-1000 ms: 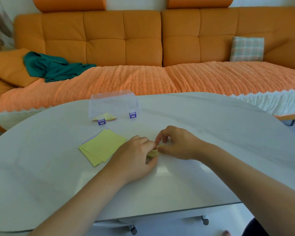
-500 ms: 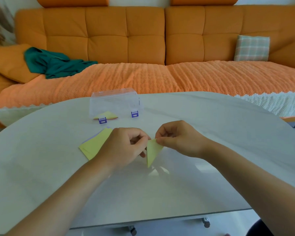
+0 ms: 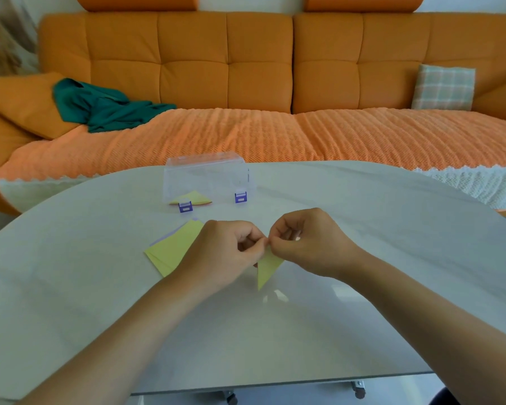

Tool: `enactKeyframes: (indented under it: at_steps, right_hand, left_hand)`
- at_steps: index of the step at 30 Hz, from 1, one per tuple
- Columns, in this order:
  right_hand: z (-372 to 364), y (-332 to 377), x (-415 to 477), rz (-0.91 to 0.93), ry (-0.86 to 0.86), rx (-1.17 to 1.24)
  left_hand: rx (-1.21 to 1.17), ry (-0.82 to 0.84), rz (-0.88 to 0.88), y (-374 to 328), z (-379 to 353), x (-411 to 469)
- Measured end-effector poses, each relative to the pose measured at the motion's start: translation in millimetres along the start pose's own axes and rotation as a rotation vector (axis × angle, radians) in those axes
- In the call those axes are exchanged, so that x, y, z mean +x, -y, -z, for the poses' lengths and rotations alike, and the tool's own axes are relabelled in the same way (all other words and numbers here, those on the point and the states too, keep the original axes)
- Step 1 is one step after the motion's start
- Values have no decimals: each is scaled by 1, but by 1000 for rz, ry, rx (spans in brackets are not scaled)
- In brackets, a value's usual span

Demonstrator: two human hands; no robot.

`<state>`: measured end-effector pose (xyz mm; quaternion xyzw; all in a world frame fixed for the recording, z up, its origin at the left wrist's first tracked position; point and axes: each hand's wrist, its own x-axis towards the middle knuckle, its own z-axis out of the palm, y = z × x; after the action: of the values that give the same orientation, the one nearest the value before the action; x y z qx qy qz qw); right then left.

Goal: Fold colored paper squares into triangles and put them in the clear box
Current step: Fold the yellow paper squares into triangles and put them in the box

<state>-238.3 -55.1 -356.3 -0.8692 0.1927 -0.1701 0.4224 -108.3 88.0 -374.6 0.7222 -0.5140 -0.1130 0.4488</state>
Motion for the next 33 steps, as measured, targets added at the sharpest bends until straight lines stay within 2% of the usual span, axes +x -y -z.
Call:
enactKeyframes:
  at_steps: [3, 11, 13, 15, 18, 22, 27, 33]
  right_hand:
    - [5, -3, 4, -24, 26, -22]
    - [31, -26, 11, -174, -69, -74]
    - [27, -24, 11, -129, -86, 1]
    - [18, -15, 9, -45, -29, 58]
    - [4, -6, 7, 35, 47, 13]
    - [-2, -2, 4, 48, 40, -2]
    - [4, 0, 6, 3, 2, 44]
    - [10, -5, 9, -66, -93, 164]
  left_hand:
    - [53, -28, -44, 2, 4, 2]
    - [77, -127, 0, 14, 36, 7]
    - [42, -105, 30, 15, 33, 5]
    - [11, -74, 35, 13, 27, 3]
    - [13, -52, -7, 7, 17, 2]
    - [71, -61, -32, 0, 9, 2]
    - [26, -33, 48, 4, 21, 8]
    - [-194, -220, 167, 9, 23, 12]
